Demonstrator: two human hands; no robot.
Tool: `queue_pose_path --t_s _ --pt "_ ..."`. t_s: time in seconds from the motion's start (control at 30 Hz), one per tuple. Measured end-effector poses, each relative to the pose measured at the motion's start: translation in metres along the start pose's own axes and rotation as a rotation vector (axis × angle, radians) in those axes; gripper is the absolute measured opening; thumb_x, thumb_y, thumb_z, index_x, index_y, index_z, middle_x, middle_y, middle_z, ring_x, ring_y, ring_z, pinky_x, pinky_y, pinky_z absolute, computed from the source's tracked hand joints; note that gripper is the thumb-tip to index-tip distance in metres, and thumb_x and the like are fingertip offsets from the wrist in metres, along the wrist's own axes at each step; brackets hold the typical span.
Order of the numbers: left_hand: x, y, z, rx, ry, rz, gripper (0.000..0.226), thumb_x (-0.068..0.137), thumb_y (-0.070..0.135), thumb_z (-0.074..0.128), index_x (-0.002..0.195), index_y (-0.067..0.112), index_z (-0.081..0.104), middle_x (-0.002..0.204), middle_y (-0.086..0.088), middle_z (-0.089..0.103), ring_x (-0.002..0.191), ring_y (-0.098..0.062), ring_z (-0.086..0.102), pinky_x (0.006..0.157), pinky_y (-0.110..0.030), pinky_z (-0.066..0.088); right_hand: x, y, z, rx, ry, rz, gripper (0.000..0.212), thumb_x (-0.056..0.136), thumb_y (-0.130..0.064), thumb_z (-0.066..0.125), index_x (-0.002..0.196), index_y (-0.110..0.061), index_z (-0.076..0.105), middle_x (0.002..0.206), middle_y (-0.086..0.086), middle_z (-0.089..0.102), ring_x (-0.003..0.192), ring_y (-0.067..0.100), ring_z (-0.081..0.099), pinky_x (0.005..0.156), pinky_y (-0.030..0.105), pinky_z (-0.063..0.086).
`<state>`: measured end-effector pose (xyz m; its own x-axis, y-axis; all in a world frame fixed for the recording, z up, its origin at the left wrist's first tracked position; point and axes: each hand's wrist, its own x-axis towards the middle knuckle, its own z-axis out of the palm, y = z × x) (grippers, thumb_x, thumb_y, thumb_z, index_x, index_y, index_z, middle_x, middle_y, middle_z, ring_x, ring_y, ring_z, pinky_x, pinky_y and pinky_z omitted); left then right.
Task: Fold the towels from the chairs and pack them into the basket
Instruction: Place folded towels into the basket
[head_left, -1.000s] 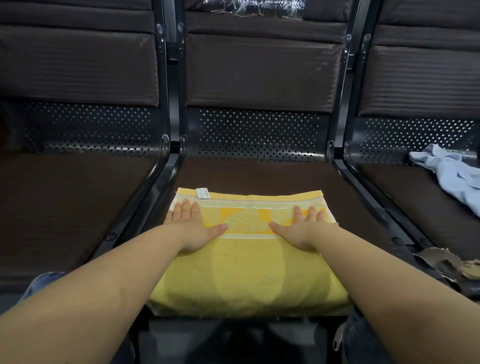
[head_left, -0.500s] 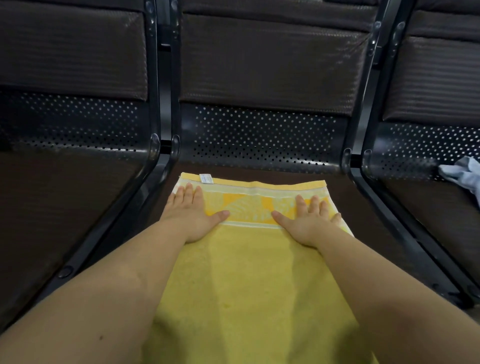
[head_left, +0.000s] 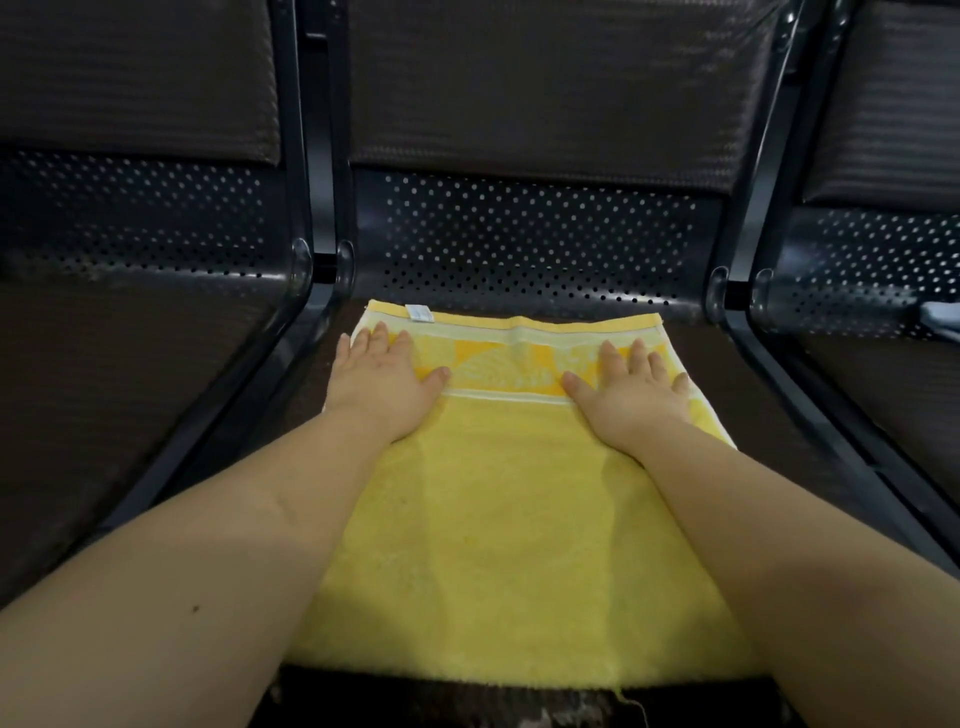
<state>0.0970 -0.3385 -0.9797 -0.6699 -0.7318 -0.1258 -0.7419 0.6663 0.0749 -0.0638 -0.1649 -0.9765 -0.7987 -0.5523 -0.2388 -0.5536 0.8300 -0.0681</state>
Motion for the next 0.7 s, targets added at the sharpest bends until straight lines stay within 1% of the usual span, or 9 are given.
queue_pose_path --t_s 0.1,0.2,0.27,0.33,0.4,0.53,0.7 --pt "-0.020 0.008 -0.005 -0.002 -0.010 -0.007 0.065 0.100 0.050 0.022 0.153 0.014 0.010 0.160 -0.012 0.000 0.148 -0.027 0.002 0.120 -0.041 -0.003 -0.019 -0.010 -0.001 -0.004 -0.002 -0.062 0.075 0.093 -0.066 0.017 0.153 -0.026 -0.003 0.160 0.008 -0.012 0.147 0.026 -0.006 0.117 0.051 -0.001" --pt "-0.047 0.025 -0.011 -0.043 -0.029 0.088 0.060 0.102 0.043 0.022 0.154 0.016 0.005 0.160 -0.010 -0.006 0.148 -0.026 -0.002 0.120 -0.040 -0.004 -0.051 -0.035 0.000 0.007 -0.034 -0.205 0.072 0.095 -0.062 0.018 0.153 -0.025 -0.003 0.160 0.008 -0.012 0.148 0.024 -0.007 0.118 0.049 0.000" --pt "-0.069 0.033 -0.012 -0.087 -0.079 0.154 0.057 0.103 0.038 0.023 0.154 0.018 0.006 0.160 -0.009 -0.008 0.148 -0.025 -0.003 0.120 -0.039 -0.002 -0.077 -0.050 0.003 0.031 -0.093 -0.297 0.067 0.097 -0.057 0.018 0.153 -0.025 0.000 0.160 0.007 -0.010 0.148 0.024 -0.006 0.117 0.048 0.001" --pt "-0.092 0.029 -0.010 -0.090 -0.140 0.194 0.056 0.103 0.036 0.022 0.154 0.019 0.006 0.160 -0.010 -0.009 0.148 -0.025 -0.003 0.120 -0.039 -0.001 -0.101 -0.055 0.006 0.006 -0.146 -0.338 0.064 0.098 -0.055 0.017 0.153 -0.026 0.001 0.160 0.007 -0.009 0.148 0.024 -0.006 0.117 0.047 0.001" --pt "-0.111 0.016 -0.008 -0.055 -0.198 0.221 0.058 0.103 0.041 0.021 0.154 0.021 0.002 0.160 -0.010 -0.010 0.148 -0.025 -0.005 0.119 -0.038 -0.001 -0.119 -0.051 0.008 -0.041 -0.188 -0.321 0.068 0.096 -0.060 0.015 0.153 -0.027 -0.003 0.160 0.007 -0.013 0.147 0.024 -0.009 0.118 0.047 -0.001" --pt "-0.139 -0.021 -0.016 0.006 -0.297 0.242 0.066 0.098 0.058 0.018 0.152 0.030 -0.008 0.159 -0.005 -0.017 0.147 -0.021 -0.012 0.119 -0.036 -0.006 -0.142 -0.029 -0.001 -0.069 -0.279 -0.200 0.079 0.090 -0.071 0.015 0.152 -0.028 -0.010 0.158 0.007 -0.019 0.147 0.027 -0.013 0.118 0.047 -0.003" --pt "-0.172 -0.055 -0.027 0.056 -0.392 0.253 0.070 0.094 0.064 0.015 0.150 0.033 -0.015 0.156 -0.004 -0.026 0.145 -0.021 -0.021 0.119 -0.040 -0.007 -0.159 0.009 -0.017 -0.096 -0.407 -0.043 0.090 0.085 -0.078 0.018 0.151 -0.025 -0.015 0.157 0.007 -0.021 0.146 0.031 -0.013 0.117 0.051 -0.001"
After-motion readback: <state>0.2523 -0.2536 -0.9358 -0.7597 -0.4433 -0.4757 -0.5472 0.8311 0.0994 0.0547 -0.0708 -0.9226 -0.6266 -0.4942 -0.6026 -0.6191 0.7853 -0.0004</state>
